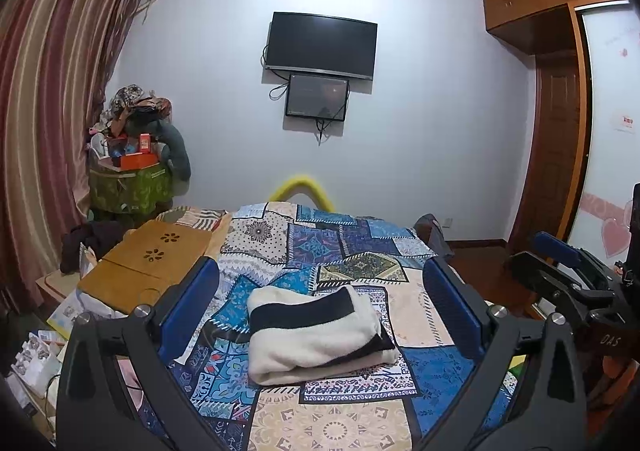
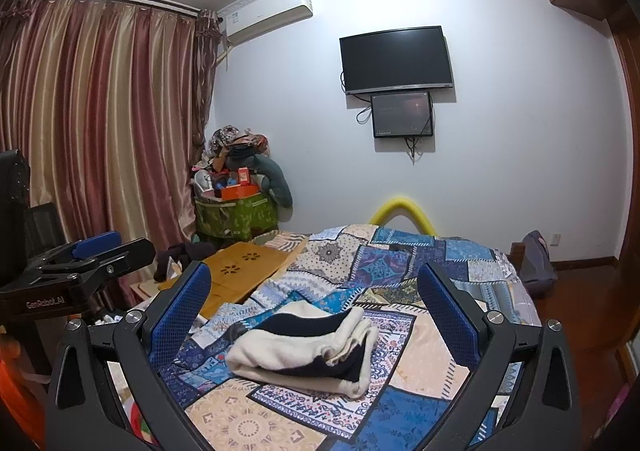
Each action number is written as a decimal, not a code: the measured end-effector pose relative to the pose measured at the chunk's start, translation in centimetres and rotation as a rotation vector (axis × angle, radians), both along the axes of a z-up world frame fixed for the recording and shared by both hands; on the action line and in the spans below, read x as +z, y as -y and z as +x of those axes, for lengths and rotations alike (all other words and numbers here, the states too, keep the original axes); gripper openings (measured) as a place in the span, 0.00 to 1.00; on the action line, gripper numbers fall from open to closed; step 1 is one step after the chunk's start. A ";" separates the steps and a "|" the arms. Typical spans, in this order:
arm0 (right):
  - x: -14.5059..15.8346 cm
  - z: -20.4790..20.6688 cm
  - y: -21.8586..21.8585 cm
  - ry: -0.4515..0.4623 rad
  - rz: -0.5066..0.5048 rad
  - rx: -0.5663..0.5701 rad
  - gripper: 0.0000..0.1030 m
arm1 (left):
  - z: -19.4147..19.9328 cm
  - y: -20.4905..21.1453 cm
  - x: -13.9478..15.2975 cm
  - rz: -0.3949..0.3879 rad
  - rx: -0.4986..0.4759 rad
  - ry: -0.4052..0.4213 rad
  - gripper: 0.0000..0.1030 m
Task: Fold small clothes
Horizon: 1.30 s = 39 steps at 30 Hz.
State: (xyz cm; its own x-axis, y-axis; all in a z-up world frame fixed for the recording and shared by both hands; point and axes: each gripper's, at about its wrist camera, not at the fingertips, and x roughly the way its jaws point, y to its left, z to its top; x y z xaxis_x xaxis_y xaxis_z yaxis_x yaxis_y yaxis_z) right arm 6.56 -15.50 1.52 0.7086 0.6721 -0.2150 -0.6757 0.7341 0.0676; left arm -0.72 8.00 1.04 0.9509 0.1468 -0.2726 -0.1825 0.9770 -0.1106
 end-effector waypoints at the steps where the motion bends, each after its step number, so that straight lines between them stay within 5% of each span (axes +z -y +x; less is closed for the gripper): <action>1: 0.1 0.0 0.0 0.000 0.000 -0.001 0.99 | 0.0 0.0 0.0 -0.001 0.000 0.000 1.00; 39: 0.4 -0.1 0.0 -0.004 0.002 -0.016 0.99 | 0.3 0.2 -0.1 -0.004 -0.052 -0.010 1.00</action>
State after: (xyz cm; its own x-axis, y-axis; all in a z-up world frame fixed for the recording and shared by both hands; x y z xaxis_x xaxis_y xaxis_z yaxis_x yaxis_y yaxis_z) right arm 6.47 -15.48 1.89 0.7184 0.6611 -0.2163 -0.6636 0.7446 0.0717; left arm -0.38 7.81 0.92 0.9543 0.0966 -0.2828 -0.1331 0.9847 -0.1126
